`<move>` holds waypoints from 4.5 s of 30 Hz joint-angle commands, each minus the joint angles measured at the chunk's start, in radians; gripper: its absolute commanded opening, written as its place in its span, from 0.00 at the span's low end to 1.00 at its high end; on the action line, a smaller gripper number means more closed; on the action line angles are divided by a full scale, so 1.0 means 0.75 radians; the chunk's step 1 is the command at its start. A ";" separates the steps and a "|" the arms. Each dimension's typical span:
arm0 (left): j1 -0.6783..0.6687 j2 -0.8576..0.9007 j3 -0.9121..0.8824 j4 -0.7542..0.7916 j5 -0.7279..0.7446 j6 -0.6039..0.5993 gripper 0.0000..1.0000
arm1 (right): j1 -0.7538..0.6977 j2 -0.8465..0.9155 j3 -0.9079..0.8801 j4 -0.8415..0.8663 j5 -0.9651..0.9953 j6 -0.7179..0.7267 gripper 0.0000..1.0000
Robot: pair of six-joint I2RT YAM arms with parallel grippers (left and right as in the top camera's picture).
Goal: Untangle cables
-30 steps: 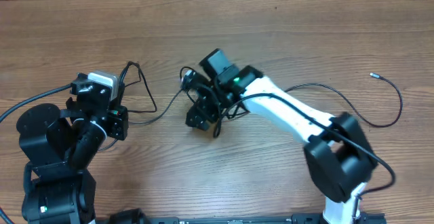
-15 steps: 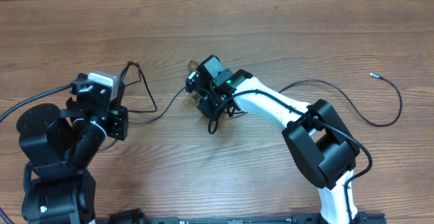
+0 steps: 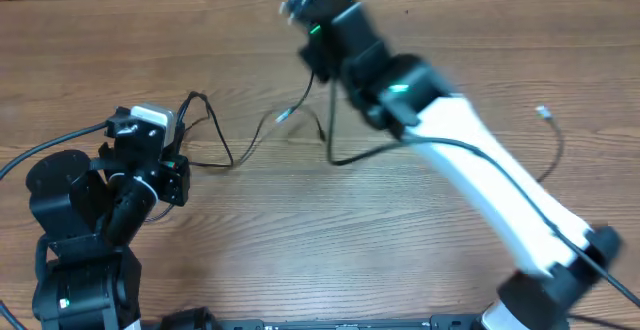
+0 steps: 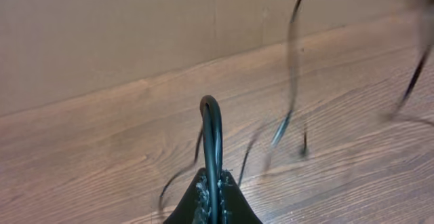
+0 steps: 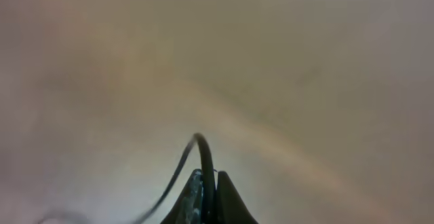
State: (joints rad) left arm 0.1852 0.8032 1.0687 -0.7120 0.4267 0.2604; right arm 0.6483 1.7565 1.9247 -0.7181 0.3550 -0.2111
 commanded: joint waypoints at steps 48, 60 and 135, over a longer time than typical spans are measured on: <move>0.008 0.020 0.028 0.131 0.093 -0.173 0.04 | -2.326 -0.268 0.162 -0.709 -0.492 0.880 0.04; 0.008 0.020 0.028 0.173 0.097 -0.174 0.04 | -2.375 -0.780 -0.902 -0.019 -0.512 0.874 0.14; 0.008 -0.253 0.050 -0.164 0.270 -0.149 0.06 | -0.882 -0.452 -1.569 -0.266 -0.507 0.880 1.00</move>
State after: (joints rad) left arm 0.1852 0.6235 1.0855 -0.8223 0.6109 0.1371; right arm -0.0162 1.3693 0.7788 -0.9546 -0.1093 0.3958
